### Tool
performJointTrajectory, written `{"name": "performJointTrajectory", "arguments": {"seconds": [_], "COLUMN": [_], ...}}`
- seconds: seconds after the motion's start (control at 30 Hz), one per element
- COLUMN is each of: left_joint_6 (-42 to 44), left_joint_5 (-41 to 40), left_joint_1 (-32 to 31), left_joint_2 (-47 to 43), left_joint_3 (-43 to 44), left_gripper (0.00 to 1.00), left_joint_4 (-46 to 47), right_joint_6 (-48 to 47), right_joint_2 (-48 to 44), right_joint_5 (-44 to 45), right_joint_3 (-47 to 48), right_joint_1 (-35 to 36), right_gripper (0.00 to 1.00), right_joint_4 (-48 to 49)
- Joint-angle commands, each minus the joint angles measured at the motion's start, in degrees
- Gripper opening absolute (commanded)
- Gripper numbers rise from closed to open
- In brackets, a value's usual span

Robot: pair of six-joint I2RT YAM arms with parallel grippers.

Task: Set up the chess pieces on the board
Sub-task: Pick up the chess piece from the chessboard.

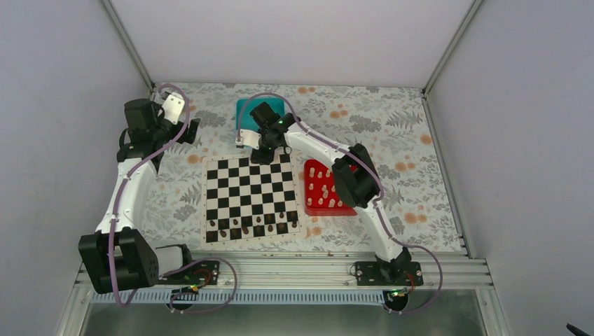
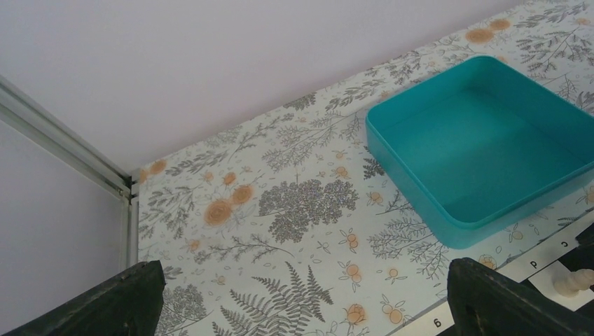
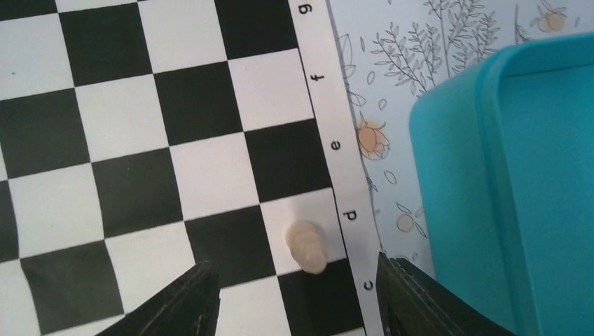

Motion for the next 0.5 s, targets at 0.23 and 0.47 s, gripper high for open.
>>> {"name": "performJointTrajectory", "arguments": {"seconds": [0.23, 0.47], "left_joint_6": [0.2, 0.2], "left_joint_5": [0.5, 1.1], "left_joint_1": [0.9, 1.0], "left_joint_2": [-1.6, -1.3], "left_joint_3": [-0.7, -0.6], "left_gripper": [1.0, 1.0], "left_joint_4": [1.2, 1.1], "right_joint_6": [1.1, 0.5], "right_joint_2": [3.6, 5.8], "right_joint_5": [1.2, 2.1], "right_joint_3": [1.8, 3.1], "right_joint_1": [0.9, 0.9], "right_gripper": [0.6, 0.58], "right_joint_4": [6.0, 5.8]}}
